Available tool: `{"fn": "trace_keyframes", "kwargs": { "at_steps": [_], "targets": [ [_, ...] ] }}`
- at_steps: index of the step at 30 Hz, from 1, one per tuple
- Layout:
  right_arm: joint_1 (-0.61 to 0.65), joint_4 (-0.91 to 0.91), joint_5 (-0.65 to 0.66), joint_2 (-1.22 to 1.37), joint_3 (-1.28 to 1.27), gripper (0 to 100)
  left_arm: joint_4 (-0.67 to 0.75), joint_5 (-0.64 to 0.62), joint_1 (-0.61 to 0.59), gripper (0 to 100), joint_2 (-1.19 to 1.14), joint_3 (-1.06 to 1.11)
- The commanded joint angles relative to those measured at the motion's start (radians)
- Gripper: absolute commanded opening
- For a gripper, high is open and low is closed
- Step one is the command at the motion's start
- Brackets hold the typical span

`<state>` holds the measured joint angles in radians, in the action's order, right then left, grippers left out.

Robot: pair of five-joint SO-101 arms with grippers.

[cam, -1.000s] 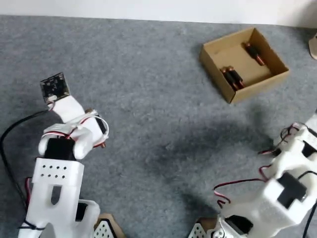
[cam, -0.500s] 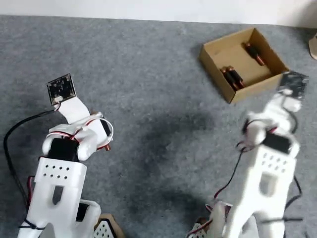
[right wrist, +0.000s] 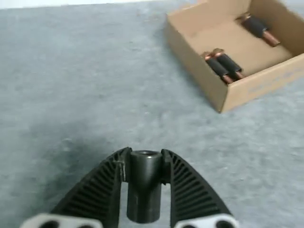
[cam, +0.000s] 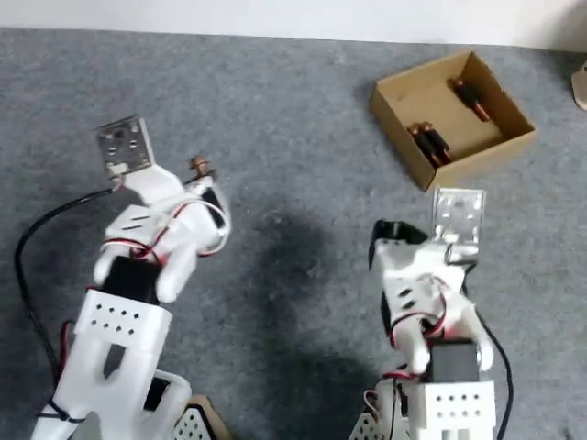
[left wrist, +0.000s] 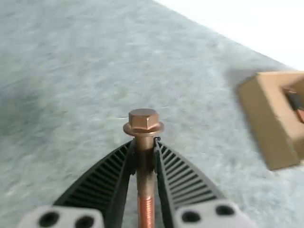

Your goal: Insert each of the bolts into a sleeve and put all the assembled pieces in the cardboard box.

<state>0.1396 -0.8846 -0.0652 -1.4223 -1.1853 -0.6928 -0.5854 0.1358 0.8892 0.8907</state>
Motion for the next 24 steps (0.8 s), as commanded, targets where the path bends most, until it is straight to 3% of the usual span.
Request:
{"fn": "trace_keyframes", "kwargs": {
  "at_steps": [1, 5, 9, 14, 24],
  "targets": [
    [0.081, 0.004, -0.032, -0.097, -0.03, 0.5, 0.074, -0.009, 0.076, 0, 0.031, -0.01],
    [0.171, 0.004, -0.025, -0.202, -0.094, 0.5, 0.155, -0.009, 0.099, 0, 0.031, 0.005],
    [0.26, 0.038, 0.026, -0.331, -0.193, 0.5, 0.344, -0.009, 0.099, 0, 0.031, 0.091],
    [0.28, 0.113, 0.046, -0.418, -0.334, 0.5, 0.519, -0.009, 0.114, 0, 0.031, 0.188],
    [0.302, 0.166, 0.046, -0.417, -0.415, 0.5, 0.555, -0.006, 0.271, 0, 0.199, 0.223]
  ]
}}
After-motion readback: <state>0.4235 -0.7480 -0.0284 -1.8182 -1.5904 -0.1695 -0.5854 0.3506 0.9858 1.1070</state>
